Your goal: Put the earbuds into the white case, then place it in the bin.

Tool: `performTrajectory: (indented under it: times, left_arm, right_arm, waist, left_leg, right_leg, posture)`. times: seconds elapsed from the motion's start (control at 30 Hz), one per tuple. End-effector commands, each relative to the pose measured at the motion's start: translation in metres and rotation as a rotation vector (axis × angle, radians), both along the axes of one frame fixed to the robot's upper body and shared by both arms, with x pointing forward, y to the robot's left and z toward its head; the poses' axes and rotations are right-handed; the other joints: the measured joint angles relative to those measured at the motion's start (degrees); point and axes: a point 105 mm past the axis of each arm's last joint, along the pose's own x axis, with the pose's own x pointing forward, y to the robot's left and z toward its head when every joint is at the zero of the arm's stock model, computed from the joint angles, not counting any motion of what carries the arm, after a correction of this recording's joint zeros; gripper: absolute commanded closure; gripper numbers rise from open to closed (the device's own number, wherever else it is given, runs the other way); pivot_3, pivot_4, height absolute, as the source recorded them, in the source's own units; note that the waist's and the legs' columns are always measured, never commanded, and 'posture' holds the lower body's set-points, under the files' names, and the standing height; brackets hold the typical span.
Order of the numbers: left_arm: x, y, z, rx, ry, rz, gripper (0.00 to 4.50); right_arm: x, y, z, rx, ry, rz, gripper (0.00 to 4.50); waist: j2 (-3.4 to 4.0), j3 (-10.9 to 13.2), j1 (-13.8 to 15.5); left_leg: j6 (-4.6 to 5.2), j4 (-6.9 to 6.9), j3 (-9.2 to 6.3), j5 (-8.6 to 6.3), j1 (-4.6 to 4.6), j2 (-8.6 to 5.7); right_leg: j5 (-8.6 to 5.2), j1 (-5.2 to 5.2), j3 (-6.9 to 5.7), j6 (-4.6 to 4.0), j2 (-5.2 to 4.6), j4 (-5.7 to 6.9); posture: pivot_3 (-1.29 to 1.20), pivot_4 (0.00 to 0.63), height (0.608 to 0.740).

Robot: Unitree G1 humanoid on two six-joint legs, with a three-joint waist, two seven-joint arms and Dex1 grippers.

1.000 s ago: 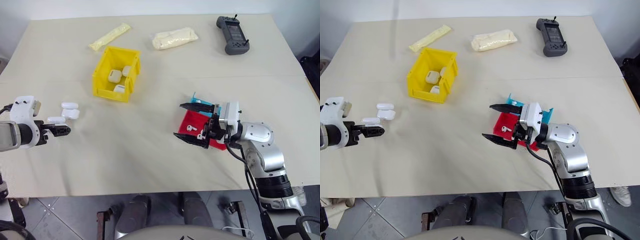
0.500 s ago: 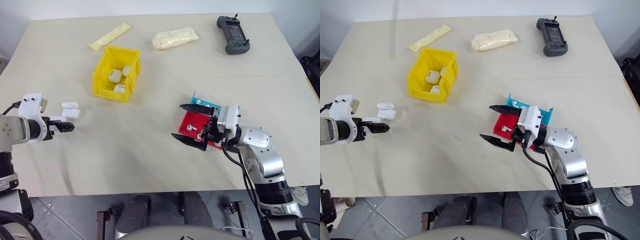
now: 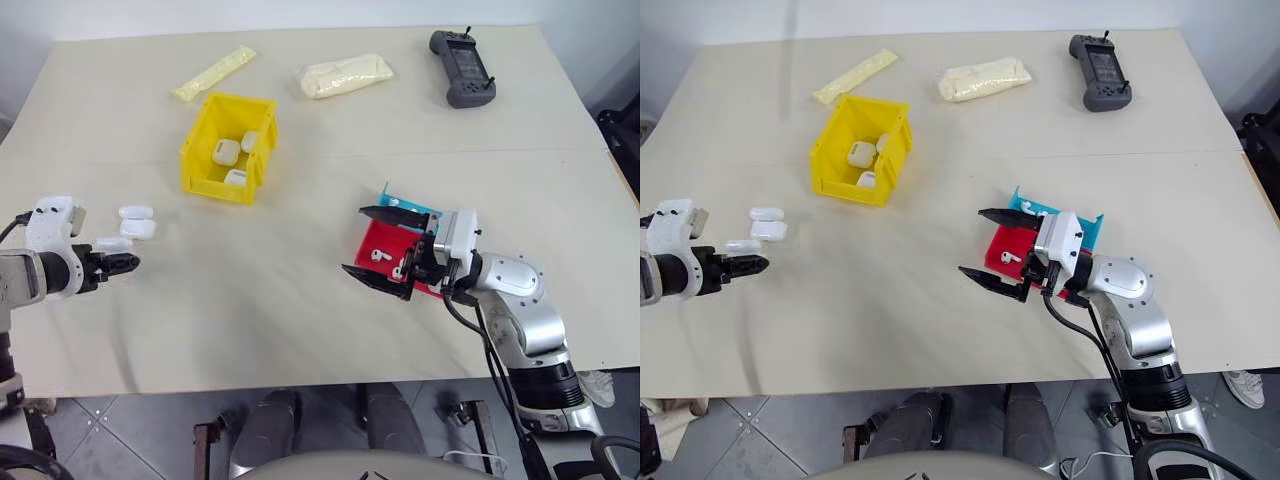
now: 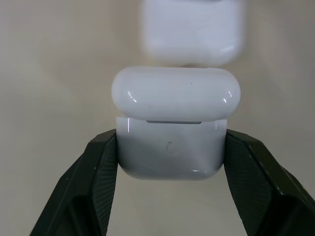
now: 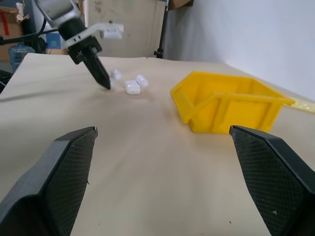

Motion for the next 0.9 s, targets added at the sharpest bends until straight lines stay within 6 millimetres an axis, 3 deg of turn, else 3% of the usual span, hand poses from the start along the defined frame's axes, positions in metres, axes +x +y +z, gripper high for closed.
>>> performTrajectory:
  times: [0.03,0.13,0.2,0.37,0.47,0.57,0.77,0.9]
  left_arm:
    - [-0.019,-0.049,0.049,-0.046,-0.376,-0.334,1.72]
    - [-0.026,-0.087,0.061,-0.076,-0.657,-0.502,1.72]
    - [-0.029,-0.115,0.056,-0.109,-0.785,-0.619,1.72]
    - [-0.022,-0.168,0.039,-0.208,-0.922,-0.826,1.72]
    - [-0.016,-0.203,0.029,-0.285,-0.947,-0.992,1.72]
    - [-0.012,-0.234,0.032,-0.392,-1.016,-1.132,1.72]
    - [-0.013,-0.269,0.031,-0.568,-1.035,-1.326,1.72]
    - [-0.013,-0.282,0.028,-0.603,-1.045,-1.359,1.72]
  right_arm:
    - [0.005,-0.016,0.013,-0.004,-0.046,-0.044,0.00]
    - [0.010,-0.028,0.016,-0.043,-0.061,-0.075,0.00]
    - [0.014,-0.040,0.017,-0.070,-0.071,-0.119,0.00]
    - [0.011,-0.072,0.016,-0.142,-0.080,-0.227,0.00]
    - [-0.003,-0.094,0.013,-0.187,-0.066,-0.313,0.00]
    - [-0.020,-0.119,0.009,-0.219,-0.043,-0.429,0.00]
    - [-0.066,-0.165,-0.016,-0.374,0.039,-0.603,0.00]
    - [-0.084,-0.175,-0.023,-0.386,0.096,-0.654,0.00]
  waist:
    - [0.01,0.00,-0.11]
    - [0.02,0.00,0.53]
    - [0.04,-0.01,1.29]
    - [0.04,-0.01,2.76]
    - [0.04,-0.02,3.07]
    - [0.10,-0.05,3.18]
    - [0.10,-0.06,2.83]
    - [0.08,-0.04,2.52]
  left_leg:
    - [0.01,0.00,0.00,-0.01,-0.01,0.00]
    - [0.02,0.06,0.01,-0.01,0.02,0.02]
    - [0.01,0.10,0.07,-0.01,0.12,0.05]
    - [0.06,0.13,0.10,-0.02,0.30,-0.02]
    - [0.10,0.13,0.08,-0.04,0.28,-0.05]
    - [0.15,0.15,0.10,-0.05,0.17,-0.08]
    - [0.23,0.14,0.29,-0.06,0.20,-0.12]
    - [0.24,0.08,0.67,-0.07,0.49,-0.10]
  right_leg:
    - [0.02,0.01,-0.01,-0.03,-0.01,-0.04]
    - [0.04,0.13,-0.08,-0.07,-0.04,-0.17]
    - [0.05,0.28,-0.11,-0.05,-0.02,-0.41]
    - [0.07,0.54,-0.11,-0.02,-0.05,-0.48]
    - [0.07,0.55,-0.12,-0.01,-0.07,-0.47]
    - [0.12,0.55,-0.14,0.08,-0.07,-0.41]
    - [0.16,0.59,-0.09,0.16,0.02,-0.49]
    - [0.16,0.65,0.08,0.17,0.06,-0.55]
  posture:
    - [0.00,0.150,0.740]
    - [0.00,0.150,0.740]
    - [0.00,0.150,0.740]
    - [0.00,0.150,0.740]
    - [0.00,0.150,0.740]
    - [0.00,0.150,0.740]
    - [0.00,0.150,0.740]
    - [0.00,0.150,0.740]
